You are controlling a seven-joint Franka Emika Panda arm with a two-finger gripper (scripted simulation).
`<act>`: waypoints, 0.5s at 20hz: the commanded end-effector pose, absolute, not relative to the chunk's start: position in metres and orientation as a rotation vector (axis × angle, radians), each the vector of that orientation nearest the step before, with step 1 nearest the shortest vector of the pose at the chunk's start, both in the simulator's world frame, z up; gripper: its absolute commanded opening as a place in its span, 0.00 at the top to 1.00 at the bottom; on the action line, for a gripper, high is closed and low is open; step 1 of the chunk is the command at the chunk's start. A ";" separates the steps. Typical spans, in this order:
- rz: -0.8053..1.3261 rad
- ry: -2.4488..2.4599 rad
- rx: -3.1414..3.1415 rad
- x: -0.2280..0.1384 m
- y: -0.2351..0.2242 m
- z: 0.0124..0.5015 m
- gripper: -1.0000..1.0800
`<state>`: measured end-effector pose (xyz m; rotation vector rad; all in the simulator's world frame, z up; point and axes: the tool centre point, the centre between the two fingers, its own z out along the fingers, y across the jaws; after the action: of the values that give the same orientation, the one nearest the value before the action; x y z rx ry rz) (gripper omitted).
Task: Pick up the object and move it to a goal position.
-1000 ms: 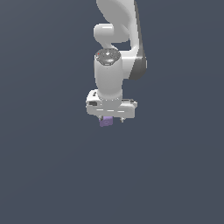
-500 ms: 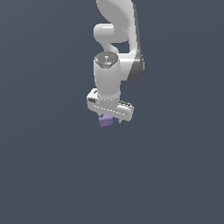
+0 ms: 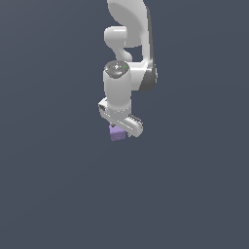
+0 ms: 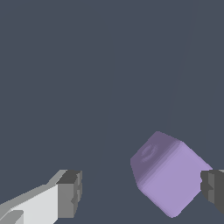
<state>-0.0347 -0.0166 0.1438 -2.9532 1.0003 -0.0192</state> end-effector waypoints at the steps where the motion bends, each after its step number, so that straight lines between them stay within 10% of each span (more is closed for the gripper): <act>1: -0.016 1.108 -2.917 -0.040 -0.019 0.140 0.04; 10: -0.006 1.476 -2.757 -0.060 -0.026 0.126 0.04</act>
<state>-0.0569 -0.0250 0.1279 -2.7882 1.4138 -0.0074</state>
